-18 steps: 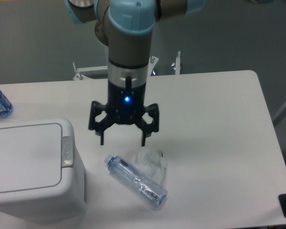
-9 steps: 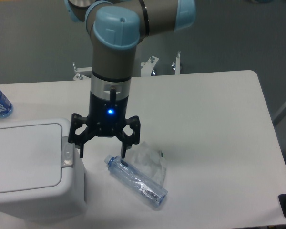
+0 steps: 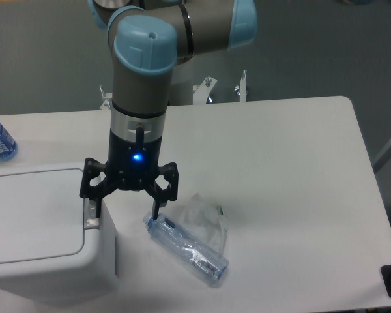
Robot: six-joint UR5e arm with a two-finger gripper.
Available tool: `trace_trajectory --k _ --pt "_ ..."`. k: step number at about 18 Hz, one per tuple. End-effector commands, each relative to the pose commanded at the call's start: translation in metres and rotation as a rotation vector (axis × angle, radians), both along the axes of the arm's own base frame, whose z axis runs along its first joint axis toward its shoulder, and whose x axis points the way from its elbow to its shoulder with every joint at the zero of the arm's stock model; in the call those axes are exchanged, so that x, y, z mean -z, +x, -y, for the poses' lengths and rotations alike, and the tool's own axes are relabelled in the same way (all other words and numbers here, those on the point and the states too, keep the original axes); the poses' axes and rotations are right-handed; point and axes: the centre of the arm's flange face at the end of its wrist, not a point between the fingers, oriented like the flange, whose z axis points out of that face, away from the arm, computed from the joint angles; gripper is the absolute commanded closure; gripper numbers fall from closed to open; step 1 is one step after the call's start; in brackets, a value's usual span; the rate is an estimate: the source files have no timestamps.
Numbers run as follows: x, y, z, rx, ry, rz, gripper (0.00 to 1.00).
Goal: Open the trash can
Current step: 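Lower the gripper onto the lid's front edge beside the hinge, then push the lid edge so the trash can lid flips open, then lift the gripper slightly away from the opened trash can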
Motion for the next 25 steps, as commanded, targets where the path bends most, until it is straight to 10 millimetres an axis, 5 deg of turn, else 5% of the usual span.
trace_trajectory --k 10,18,21,25 --pt "0.006 0.0 -0.003 0.004 -0.006 0.004 0.0" --pt "-0.016 -0.002 -0.002 0.012 0.029 -0.021 0.0" --pt "-0.042 -0.02 0.003 0.011 0.06 -0.074 0.0" --pt "-0.047 -0.06 0.028 0.078 0.02 -0.172 0.0"
